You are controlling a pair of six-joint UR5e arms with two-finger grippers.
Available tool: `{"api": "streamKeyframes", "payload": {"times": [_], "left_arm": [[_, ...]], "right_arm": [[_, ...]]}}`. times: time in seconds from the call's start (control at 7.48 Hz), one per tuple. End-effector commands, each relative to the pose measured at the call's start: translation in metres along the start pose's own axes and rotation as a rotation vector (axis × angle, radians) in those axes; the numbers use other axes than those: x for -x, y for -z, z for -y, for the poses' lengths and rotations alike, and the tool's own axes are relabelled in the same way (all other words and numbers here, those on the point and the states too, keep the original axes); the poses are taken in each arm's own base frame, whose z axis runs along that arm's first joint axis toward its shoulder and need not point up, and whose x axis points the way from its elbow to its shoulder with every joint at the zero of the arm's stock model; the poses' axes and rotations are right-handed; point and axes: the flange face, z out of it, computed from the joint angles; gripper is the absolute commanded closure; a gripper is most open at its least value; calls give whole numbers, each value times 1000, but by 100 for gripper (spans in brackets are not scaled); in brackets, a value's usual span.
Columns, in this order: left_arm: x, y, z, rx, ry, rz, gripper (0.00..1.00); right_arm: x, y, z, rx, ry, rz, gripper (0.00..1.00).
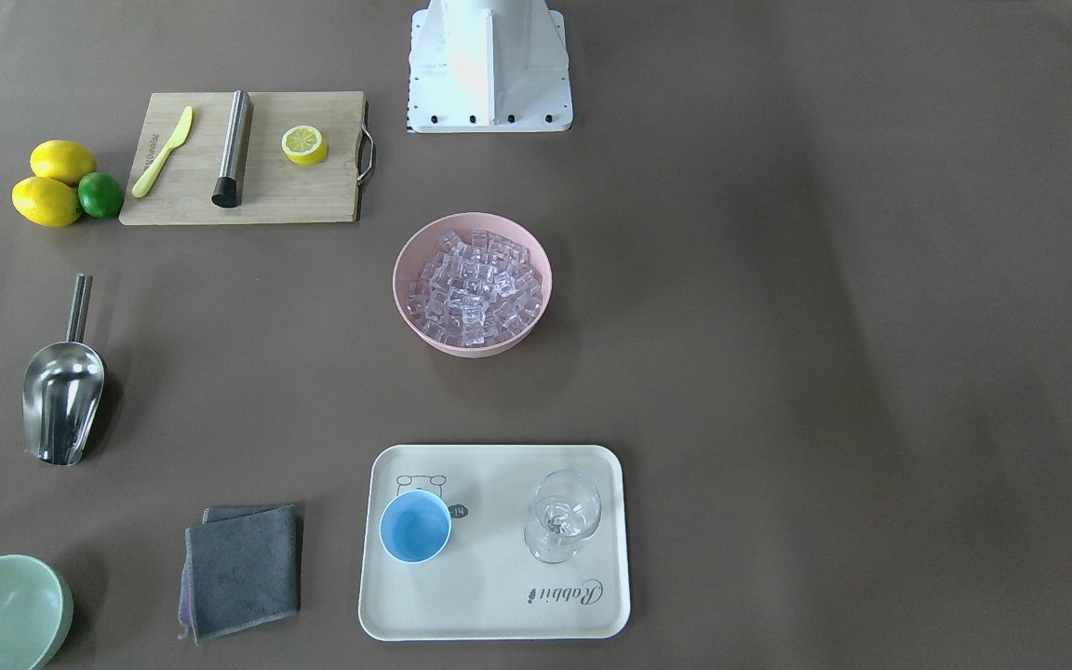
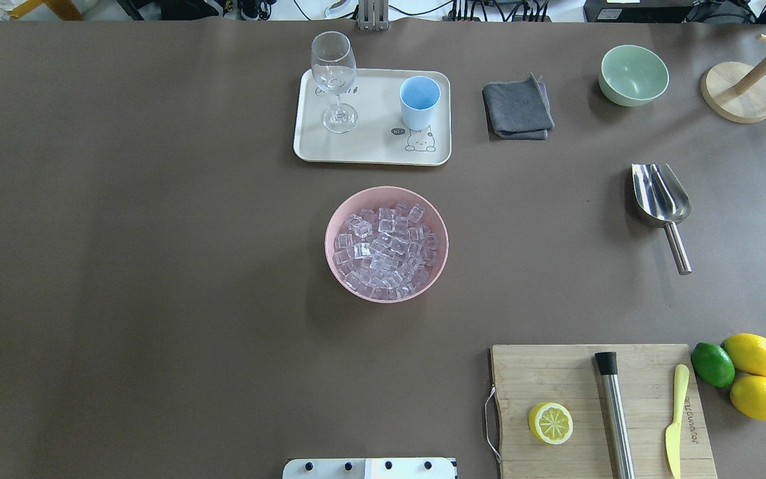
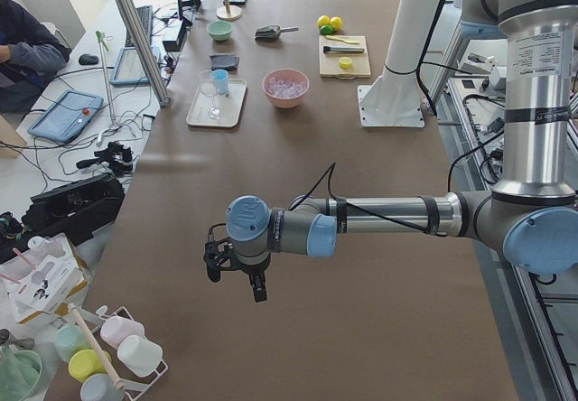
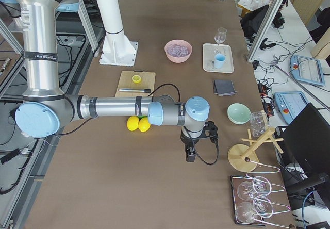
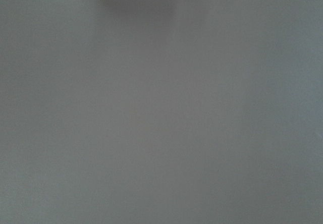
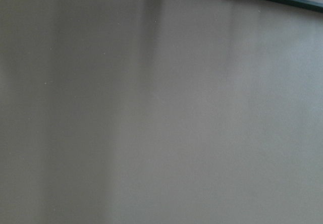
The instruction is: Put ice in cup with scoop
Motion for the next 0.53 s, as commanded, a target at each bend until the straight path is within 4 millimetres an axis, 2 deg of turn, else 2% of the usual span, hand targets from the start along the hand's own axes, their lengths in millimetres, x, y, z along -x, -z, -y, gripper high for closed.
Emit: {"api": "streamKeyframes", "payload": {"times": [0.0,0.4], "left_arm": [[0,-1,-1,2,-6,2,2],[1,-2,-1,3,-5,2,2]], "right_arm": [[-2,0,-2,-1,-7,11,0],[-2,0,-2,-2,-8,11,0]]}}
